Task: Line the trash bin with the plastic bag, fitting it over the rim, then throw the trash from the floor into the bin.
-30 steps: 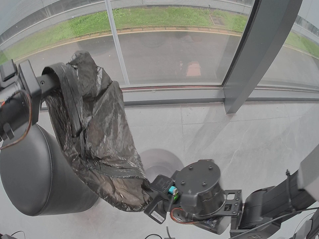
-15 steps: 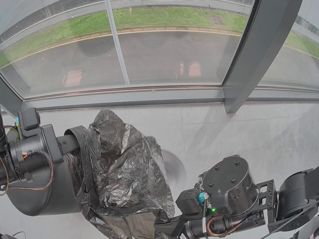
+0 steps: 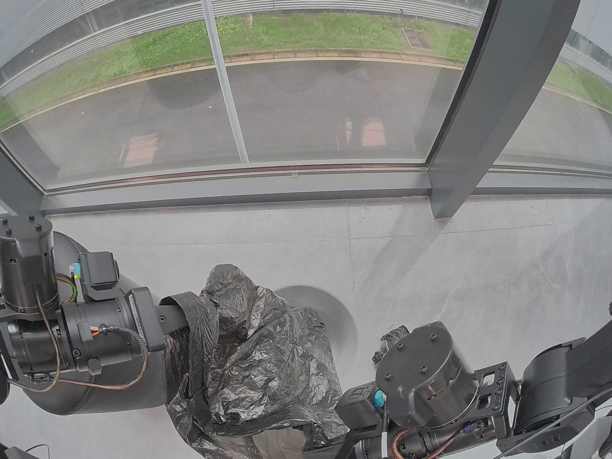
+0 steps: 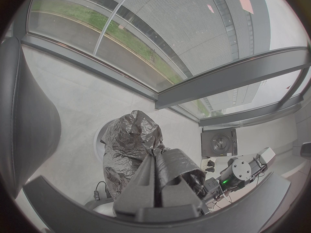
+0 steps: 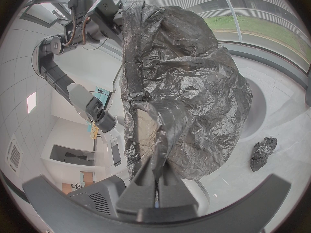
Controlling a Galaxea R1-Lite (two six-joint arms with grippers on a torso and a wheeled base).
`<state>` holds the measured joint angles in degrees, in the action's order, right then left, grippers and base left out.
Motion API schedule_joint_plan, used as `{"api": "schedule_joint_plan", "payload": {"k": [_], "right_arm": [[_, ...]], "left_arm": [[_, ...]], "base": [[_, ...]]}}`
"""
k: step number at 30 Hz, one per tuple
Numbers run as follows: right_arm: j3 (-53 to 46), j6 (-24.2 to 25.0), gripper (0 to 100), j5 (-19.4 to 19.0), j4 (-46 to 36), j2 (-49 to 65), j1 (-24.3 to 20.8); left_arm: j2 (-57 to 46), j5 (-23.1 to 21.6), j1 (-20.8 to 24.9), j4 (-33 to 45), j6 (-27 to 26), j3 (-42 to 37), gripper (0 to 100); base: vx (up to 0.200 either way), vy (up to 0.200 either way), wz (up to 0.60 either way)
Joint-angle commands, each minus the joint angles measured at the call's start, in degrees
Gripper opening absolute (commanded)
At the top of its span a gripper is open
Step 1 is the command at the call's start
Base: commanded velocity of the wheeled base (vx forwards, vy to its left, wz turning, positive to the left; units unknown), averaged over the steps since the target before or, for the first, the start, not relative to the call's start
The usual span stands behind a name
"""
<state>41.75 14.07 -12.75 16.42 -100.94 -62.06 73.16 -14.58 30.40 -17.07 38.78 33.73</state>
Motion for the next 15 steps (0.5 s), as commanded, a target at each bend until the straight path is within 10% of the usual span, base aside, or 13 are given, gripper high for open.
{"api": "schedule_joint_plan", "payload": {"k": [1,15], "right_arm": [[-0.27,-0.01,0,0.01,1.51,-3.21,0.28],[0.00,-0.01,0,-2.28,9.51,-8.84,8.80]], "left_arm": [[5.68,-0.01,0.01,-1.13,0.07,-0.07,0],[23.35,0.08,-0.34,-13.87,0.16,0.81,0]], "base": [[0.000,0.000,0.00],[0.000,0.000,0.00]]}}
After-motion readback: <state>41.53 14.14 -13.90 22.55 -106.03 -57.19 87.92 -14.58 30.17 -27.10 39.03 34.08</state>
